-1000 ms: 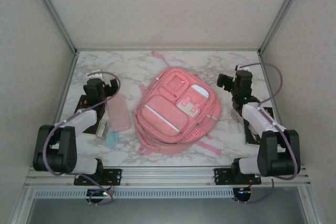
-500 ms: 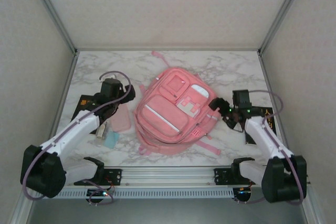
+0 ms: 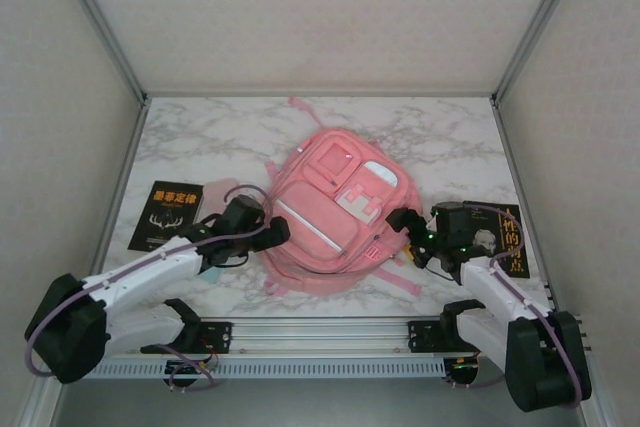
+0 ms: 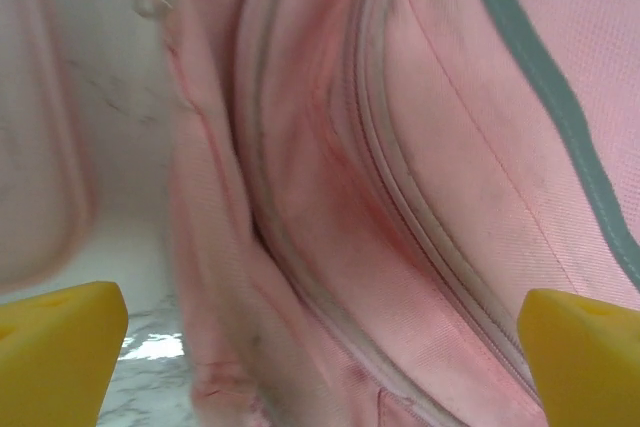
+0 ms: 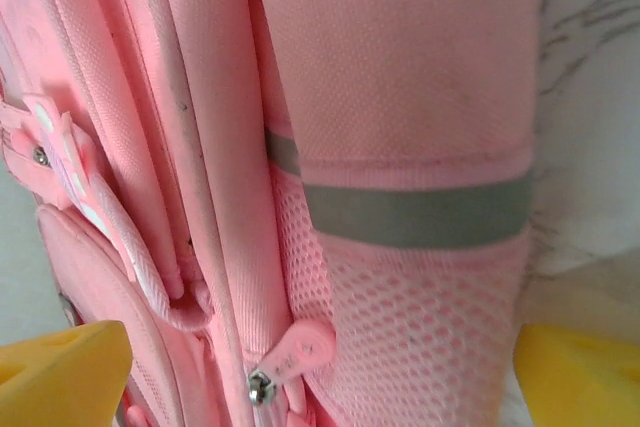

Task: Pack the student bag

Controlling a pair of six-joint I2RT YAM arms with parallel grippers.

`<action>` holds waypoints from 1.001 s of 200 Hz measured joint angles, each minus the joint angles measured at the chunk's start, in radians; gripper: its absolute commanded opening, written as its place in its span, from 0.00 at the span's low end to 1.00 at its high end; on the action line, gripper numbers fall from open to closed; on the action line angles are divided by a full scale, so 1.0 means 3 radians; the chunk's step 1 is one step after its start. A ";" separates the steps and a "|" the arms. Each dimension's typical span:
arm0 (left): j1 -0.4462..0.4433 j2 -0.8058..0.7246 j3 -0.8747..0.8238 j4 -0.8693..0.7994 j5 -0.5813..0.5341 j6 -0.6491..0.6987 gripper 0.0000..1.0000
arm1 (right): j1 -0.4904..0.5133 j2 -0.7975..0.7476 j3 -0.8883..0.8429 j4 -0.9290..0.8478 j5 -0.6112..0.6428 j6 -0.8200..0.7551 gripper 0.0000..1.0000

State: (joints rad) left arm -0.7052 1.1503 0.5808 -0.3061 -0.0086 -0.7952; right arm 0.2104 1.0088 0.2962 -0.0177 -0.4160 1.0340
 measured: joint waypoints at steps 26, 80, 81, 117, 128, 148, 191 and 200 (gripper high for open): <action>-0.0025 0.0286 0.0001 0.0306 -0.0029 -0.0079 1.00 | 0.0061 0.0219 -0.0029 0.0275 0.0010 0.0064 0.66; 0.0009 0.1508 0.0694 0.1026 -0.0444 -0.0055 1.00 | 0.0083 0.0327 0.0052 0.0348 0.0122 0.0075 0.06; 0.0011 0.1535 0.0718 0.1034 -0.0448 -0.0055 1.00 | 0.0084 0.0329 0.0056 0.0350 0.0128 0.0072 0.06; 0.0197 0.2480 0.1825 0.1183 -0.0565 0.0268 1.00 | 0.0137 0.0507 0.0200 0.0469 0.0393 0.0210 0.00; 0.0264 0.2734 0.2216 0.1174 -0.0546 0.0401 1.00 | 0.0225 0.0577 0.0257 0.0500 0.0521 0.0273 0.00; 0.0403 0.3077 0.2847 0.1091 -0.0423 0.0637 1.00 | 0.0449 0.0758 0.0412 0.0561 0.0793 0.0472 0.00; 0.0511 0.3001 0.3326 0.0395 -0.0374 0.1255 1.00 | 0.0856 0.1125 0.0765 0.0603 0.1250 0.0922 0.00; 0.0492 0.2870 0.3304 0.0151 -0.0443 0.1364 1.00 | 0.0898 0.1213 0.0872 0.0586 0.1303 0.0970 0.00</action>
State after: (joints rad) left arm -0.5575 2.0113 1.5719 -0.2607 -0.1413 -0.3859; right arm 0.4797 1.3727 0.5579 0.1581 -0.0250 1.3251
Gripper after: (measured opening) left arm 0.997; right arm 0.069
